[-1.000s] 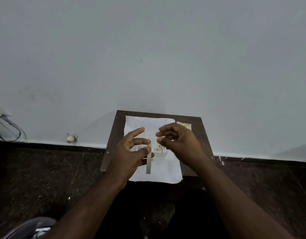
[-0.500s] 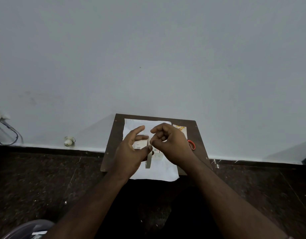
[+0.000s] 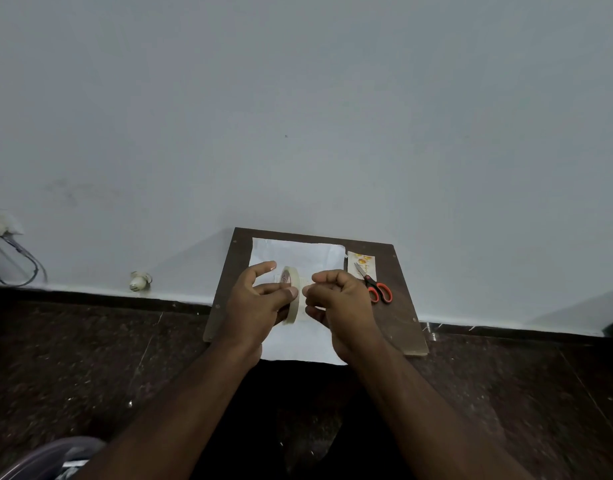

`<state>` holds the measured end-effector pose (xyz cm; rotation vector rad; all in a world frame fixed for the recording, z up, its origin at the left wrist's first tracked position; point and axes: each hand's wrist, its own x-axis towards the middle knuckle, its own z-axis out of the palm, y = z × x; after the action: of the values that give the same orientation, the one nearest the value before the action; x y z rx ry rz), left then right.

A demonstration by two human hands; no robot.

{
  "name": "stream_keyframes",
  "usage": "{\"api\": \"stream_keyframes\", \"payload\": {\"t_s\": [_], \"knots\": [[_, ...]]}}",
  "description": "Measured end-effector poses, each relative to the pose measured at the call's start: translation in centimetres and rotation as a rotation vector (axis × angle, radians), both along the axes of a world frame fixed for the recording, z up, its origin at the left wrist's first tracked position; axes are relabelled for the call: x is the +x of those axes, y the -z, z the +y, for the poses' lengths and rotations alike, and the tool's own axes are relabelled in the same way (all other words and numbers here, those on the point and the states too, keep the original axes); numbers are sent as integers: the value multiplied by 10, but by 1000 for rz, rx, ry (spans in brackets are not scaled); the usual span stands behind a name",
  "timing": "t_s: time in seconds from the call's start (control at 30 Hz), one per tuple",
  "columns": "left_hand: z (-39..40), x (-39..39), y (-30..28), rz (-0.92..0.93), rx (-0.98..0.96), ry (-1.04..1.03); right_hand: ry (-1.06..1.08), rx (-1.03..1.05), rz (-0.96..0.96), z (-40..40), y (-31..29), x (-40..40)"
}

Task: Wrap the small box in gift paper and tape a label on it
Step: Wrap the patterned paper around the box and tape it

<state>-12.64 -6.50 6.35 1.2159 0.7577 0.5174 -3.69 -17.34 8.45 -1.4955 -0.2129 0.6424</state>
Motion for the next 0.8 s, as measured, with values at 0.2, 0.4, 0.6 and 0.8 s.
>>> {"api": "stream_keyframes", "payload": {"t_s": [0.2, 0.4, 0.6, 0.8], "knots": [[1, -1, -2, -17, -68, -41, -47, -164, -209, -2, 17, -3], [-2, -1, -4, -77, -220, -3, -272, -421, -465, -22, 28, 0], [-12, 6, -1, -82, -220, 126, -325, -438, -647, -48, 28, 14], [-16, 11, 9, 12, -192, 249, -190, -808, -873, -92, 57, 80]]}}
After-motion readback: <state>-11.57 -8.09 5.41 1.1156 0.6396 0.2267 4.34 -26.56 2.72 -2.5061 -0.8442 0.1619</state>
